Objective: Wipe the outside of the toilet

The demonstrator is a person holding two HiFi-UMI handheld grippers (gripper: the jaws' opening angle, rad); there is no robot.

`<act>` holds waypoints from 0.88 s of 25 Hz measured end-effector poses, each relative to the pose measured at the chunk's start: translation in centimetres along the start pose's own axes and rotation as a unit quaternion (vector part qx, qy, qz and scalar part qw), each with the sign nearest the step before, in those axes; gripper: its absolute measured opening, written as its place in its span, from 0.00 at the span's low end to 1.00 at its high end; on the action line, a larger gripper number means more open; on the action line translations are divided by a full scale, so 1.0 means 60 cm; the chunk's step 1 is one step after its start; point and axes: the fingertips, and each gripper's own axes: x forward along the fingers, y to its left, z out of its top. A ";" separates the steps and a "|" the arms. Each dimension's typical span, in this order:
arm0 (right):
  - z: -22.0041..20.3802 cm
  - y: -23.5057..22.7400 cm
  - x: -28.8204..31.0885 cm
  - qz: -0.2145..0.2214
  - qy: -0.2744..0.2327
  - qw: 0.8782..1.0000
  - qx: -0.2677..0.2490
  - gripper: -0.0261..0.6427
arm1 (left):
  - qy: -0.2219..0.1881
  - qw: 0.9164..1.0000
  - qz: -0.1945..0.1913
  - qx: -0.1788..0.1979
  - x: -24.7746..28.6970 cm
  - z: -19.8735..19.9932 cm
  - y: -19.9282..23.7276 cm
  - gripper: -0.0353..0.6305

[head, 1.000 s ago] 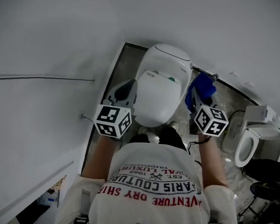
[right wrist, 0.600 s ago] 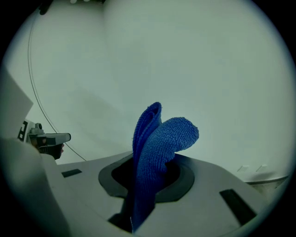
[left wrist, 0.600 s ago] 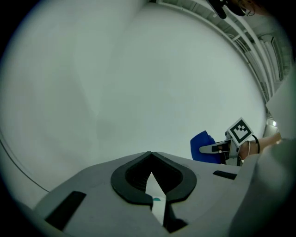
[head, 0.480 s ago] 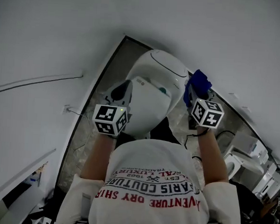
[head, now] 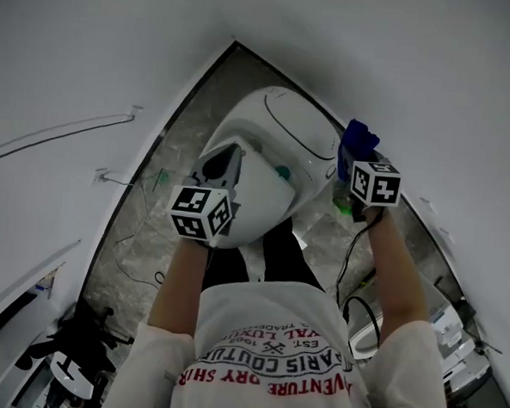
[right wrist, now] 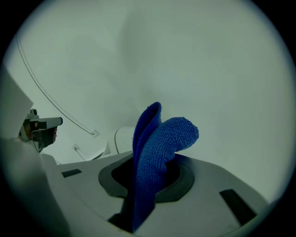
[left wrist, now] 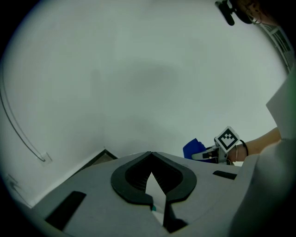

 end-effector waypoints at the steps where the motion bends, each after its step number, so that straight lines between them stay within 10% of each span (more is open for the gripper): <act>1: -0.003 -0.009 0.024 0.009 0.010 1.000 -0.003 0.15 | 0.003 1.000 0.009 -0.010 0.014 -0.012 0.008 0.06; 13: -0.019 -0.012 0.193 0.079 0.081 0.993 -0.028 0.15 | 0.025 0.998 0.043 -0.027 0.127 -0.122 0.078 0.06; 22: 0.028 0.058 0.245 0.071 0.082 0.982 -0.158 0.15 | -0.006 0.998 0.036 -0.056 0.163 -0.140 0.116 0.06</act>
